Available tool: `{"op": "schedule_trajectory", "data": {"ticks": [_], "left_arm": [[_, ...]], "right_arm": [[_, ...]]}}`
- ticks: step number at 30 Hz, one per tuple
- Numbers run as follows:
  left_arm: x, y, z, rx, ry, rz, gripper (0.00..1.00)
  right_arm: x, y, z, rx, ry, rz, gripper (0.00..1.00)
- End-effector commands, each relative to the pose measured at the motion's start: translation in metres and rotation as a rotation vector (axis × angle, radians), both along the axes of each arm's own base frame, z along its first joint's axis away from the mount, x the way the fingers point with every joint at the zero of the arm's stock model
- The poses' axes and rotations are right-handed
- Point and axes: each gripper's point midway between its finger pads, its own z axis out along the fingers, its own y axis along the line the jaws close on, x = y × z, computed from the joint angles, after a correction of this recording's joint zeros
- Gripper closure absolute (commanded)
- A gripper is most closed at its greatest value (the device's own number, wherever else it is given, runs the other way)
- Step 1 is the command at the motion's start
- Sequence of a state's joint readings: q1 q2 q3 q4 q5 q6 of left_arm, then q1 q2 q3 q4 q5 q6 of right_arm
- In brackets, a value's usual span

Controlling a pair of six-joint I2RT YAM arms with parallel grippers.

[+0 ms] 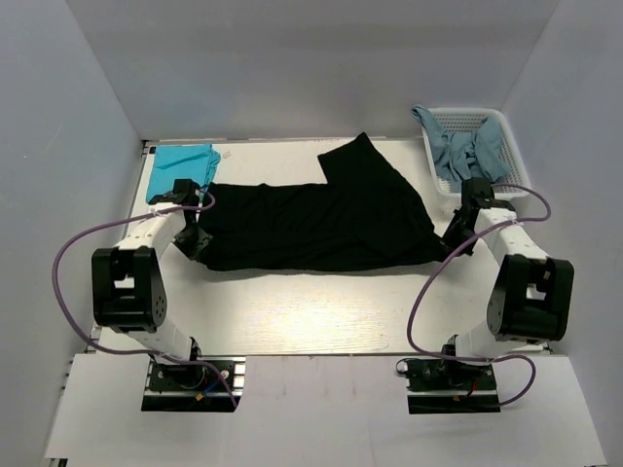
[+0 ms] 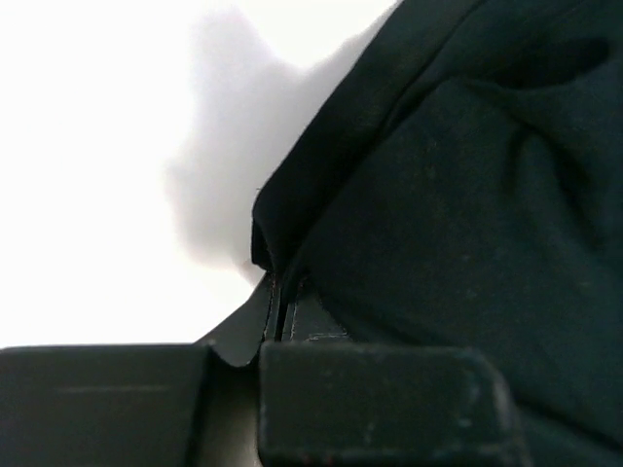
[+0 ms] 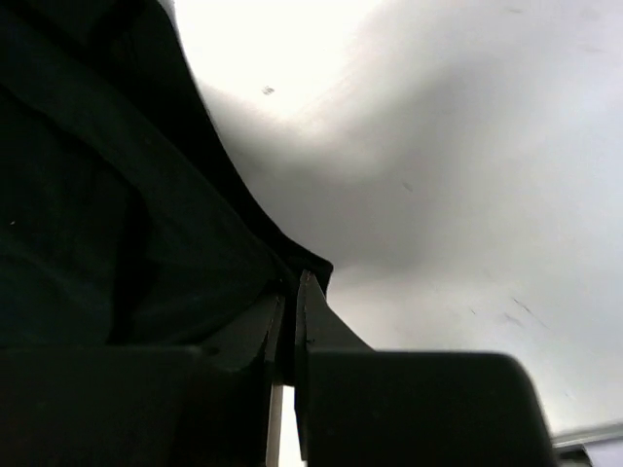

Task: Fold and stack the t-shirts
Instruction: Fold the flattened tshirt in 1/3 of the way

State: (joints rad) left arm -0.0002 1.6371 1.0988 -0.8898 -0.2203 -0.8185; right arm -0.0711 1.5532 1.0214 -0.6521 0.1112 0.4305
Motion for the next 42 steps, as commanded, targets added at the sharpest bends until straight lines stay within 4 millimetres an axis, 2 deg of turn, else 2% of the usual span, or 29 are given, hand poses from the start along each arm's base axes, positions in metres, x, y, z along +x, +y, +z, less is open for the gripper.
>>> {"op": "schedule_trajectory", "data": {"ticks": [1, 2, 4, 5, 7, 8, 9, 10, 11, 12, 13, 14, 15, 16, 17, 19, 20, 22, 23, 26, 29, 30, 32, 33, 34, 36, 38, 40, 42], "left_arm": [[-0.033, 0.021, 0.018, 0.109, 0.04, 0.033, 1.0], [-0.047, 0.022, 0.014, 0.119, 0.066, 0.033, 1.0], [-0.061, 0.024, 0.007, 0.115, 0.099, 0.064, 1.0], [-0.082, 0.021, -0.004, 0.104, 0.15, 0.08, 1.0], [-0.086, 0.02, -0.006, 0.095, 0.157, 0.079, 1.0], [-0.095, 0.019, -0.012, 0.094, 0.182, 0.093, 0.97], [-0.099, 0.019, -0.015, 0.095, 0.193, 0.092, 0.91], [-0.102, 0.017, -0.017, 0.086, 0.202, 0.091, 0.72], [-0.101, 0.017, -0.015, 0.085, 0.19, 0.102, 0.57], [-0.104, 0.017, -0.015, 0.085, 0.199, 0.102, 0.4], [-0.106, 0.019, -0.014, 0.094, 0.208, 0.102, 0.09], [-0.098, 0.021, -0.008, 0.104, 0.174, 0.104, 0.0], [-0.094, 0.021, 0.0, 0.103, 0.15, 0.105, 0.0], [-0.087, 0.021, 0.007, 0.102, 0.118, 0.107, 0.0], [-0.072, 0.021, 0.021, 0.1, 0.059, 0.101, 0.0], [-0.054, 0.02, 0.041, 0.092, -0.015, 0.083, 0.0], [-0.04, 0.021, 0.058, 0.093, -0.063, 0.077, 0.0], [-0.028, 0.021, 0.074, 0.093, -0.108, 0.071, 0.0], [-0.021, 0.022, 0.083, 0.096, -0.126, 0.059, 0.0], [-0.005, 0.021, 0.089, 0.093, -0.161, 0.029, 0.0], [0.0, 0.016, 0.087, 0.067, -0.169, -0.001, 0.0], [0.004, 0.013, 0.088, 0.052, -0.183, -0.005, 0.0], [0.006, 0.009, 0.082, 0.033, -0.189, -0.021, 0.0], [0.004, 0.006, 0.078, 0.014, -0.181, -0.027, 0.0], [0.006, 0.006, 0.079, 0.016, -0.188, -0.035, 0.0], [0.003, 0.002, 0.076, -0.004, -0.188, -0.042, 0.0], [0.003, 0.002, 0.076, -0.004, -0.188, -0.042, 0.0], [-0.002, 0.002, 0.072, -0.005, -0.168, -0.042, 0.0], [-0.005, 0.004, 0.074, 0.007, -0.163, -0.038, 0.0]], "right_arm": [[-0.043, -0.025, 0.016, -0.11, 0.105, -0.055, 1.0], [-0.048, -0.024, 0.017, -0.101, 0.103, -0.062, 1.0], [-0.065, -0.026, 0.004, -0.104, 0.15, -0.07, 1.0], [-0.079, -0.028, -0.009, -0.107, 0.203, -0.075, 1.0], [-0.082, -0.03, -0.017, -0.111, 0.22, -0.083, 1.0], [-0.084, -0.029, -0.02, -0.108, 0.228, -0.082, 1.0], [-0.084, -0.03, -0.025, -0.105, 0.224, -0.094, 1.0], [-0.088, -0.031, -0.031, -0.104, 0.244, -0.099, 1.0], [-0.088, -0.03, -0.031, -0.097, 0.247, -0.101, 1.0], [-0.087, -0.03, -0.03, -0.093, 0.254, -0.104, 0.94], [-0.084, -0.029, -0.03, -0.088, 0.258, -0.103, 0.83], [-0.083, -0.028, -0.029, -0.084, 0.256, -0.096, 0.69], [-0.076, -0.026, -0.023, -0.074, 0.216, -0.089, 0.57], [-0.067, -0.025, -0.013, -0.07, 0.166, -0.072, 0.51], [-0.062, -0.02, -0.004, -0.048, 0.121, -0.05, 0.44], [-0.049, -0.014, 0.015, -0.017, 0.04, -0.023, 0.14], [-0.045, -0.011, 0.031, -0.013, -0.026, 0.004, 0.1], [-0.041, 0.004, 0.042, 0.055, -0.082, 0.058, 0.1], [-0.04, 0.011, 0.055, 0.076, -0.137, 0.096, 0.1], [-0.038, 0.037, 0.068, 0.175, -0.218, 0.194, 0.1], [-0.039, 0.068, 0.07, 0.295, -0.253, 0.306, 0.1], [-0.045, 0.077, 0.063, 0.341, -0.236, 0.325, 0.1], [-0.042, 0.092, 0.063, 0.393, -0.262, 0.377, 0.1], [-0.047, 0.094, 0.051, 0.408, -0.233, 0.377, 0.1], [-0.043, 0.098, 0.05, 0.415, -0.252, 0.39, 0.1], [-0.05, 0.102, 0.032, 0.443, -0.19, 0.379, 0.1], [-0.049, 0.106, 0.021, 0.458, -0.182, 0.383, 0.1], [-0.051, 0.109, 0.012, 0.471, -0.151, 0.372, 0.1], [-0.048, 0.108, 0.012, 0.47, -0.149, 0.373, 0.1]]}}
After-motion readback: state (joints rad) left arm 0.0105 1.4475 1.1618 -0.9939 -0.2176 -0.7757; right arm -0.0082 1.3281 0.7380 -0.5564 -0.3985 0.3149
